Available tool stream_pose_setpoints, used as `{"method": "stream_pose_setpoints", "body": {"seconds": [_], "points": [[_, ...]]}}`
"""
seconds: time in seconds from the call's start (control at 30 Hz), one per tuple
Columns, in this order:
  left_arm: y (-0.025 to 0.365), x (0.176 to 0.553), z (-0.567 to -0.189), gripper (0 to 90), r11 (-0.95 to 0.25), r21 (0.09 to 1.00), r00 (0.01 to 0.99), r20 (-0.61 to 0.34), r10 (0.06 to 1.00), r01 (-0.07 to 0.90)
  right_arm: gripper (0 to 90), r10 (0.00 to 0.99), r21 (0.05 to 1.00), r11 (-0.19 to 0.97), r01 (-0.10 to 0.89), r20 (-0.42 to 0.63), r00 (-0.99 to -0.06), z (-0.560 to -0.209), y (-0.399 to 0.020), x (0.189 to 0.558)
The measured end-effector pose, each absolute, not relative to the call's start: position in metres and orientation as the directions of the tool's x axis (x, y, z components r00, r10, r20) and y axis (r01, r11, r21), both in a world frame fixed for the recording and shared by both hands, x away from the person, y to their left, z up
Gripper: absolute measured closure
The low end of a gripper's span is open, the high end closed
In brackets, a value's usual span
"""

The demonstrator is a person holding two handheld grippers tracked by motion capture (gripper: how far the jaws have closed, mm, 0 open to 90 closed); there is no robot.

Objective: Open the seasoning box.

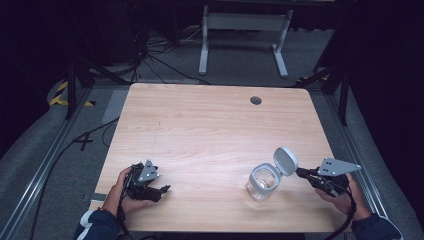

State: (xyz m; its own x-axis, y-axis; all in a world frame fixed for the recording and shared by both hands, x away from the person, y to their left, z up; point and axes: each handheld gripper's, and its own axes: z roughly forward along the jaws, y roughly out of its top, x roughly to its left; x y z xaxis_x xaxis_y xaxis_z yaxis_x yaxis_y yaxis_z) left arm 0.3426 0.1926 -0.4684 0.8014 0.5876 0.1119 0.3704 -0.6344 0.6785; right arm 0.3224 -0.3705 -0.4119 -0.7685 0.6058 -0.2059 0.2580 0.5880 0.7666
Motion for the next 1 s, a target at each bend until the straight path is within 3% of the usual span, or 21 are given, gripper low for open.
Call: {"method": "stream_pose_setpoints", "body": {"seconds": [0.17,0.27,0.43,0.47,0.6,0.83,1.0], "points": [[0.198,0.342,-0.473,20.3,-0.619,0.684,0.795,0.094,0.600,0.387,89.4,0.629,0.760,0.579,0.296,-0.185,-0.755,-0.423,-0.385,0.318],[0.203,0.341,-0.475,18.6,-0.599,0.693,0.793,0.065,0.606,0.401,83.3,0.654,0.766,0.556,0.323,-0.163,-0.738,-0.435,-0.401,0.313],[0.209,0.341,-0.481,15.1,-0.545,0.723,0.779,0.015,0.626,0.424,60.0,0.704,0.777,0.502,0.380,-0.112,-0.701,-0.449,-0.416,0.307],[0.209,0.341,-0.481,15.0,-0.545,0.723,0.779,0.015,0.626,0.424,60.0,0.704,0.777,0.502,0.380,-0.112,-0.701,-0.449,-0.416,0.307],[0.210,0.341,-0.481,14.9,-0.531,0.721,0.764,0.004,0.646,0.445,46.4,0.720,0.758,0.481,0.440,-0.056,-0.691,-0.462,-0.422,0.307],[0.211,0.342,-0.482,14.9,-0.522,0.719,0.755,-0.007,0.656,0.459,36.9,0.712,0.756,0.471,0.455,-0.021,-0.702,-0.466,-0.422,0.309],[0.211,0.342,-0.482,14.8,-0.521,0.719,0.754,-0.007,0.657,0.461,35.8,0.706,0.754,0.480,0.448,-0.030,-0.707,-0.466,-0.422,0.309]]}}
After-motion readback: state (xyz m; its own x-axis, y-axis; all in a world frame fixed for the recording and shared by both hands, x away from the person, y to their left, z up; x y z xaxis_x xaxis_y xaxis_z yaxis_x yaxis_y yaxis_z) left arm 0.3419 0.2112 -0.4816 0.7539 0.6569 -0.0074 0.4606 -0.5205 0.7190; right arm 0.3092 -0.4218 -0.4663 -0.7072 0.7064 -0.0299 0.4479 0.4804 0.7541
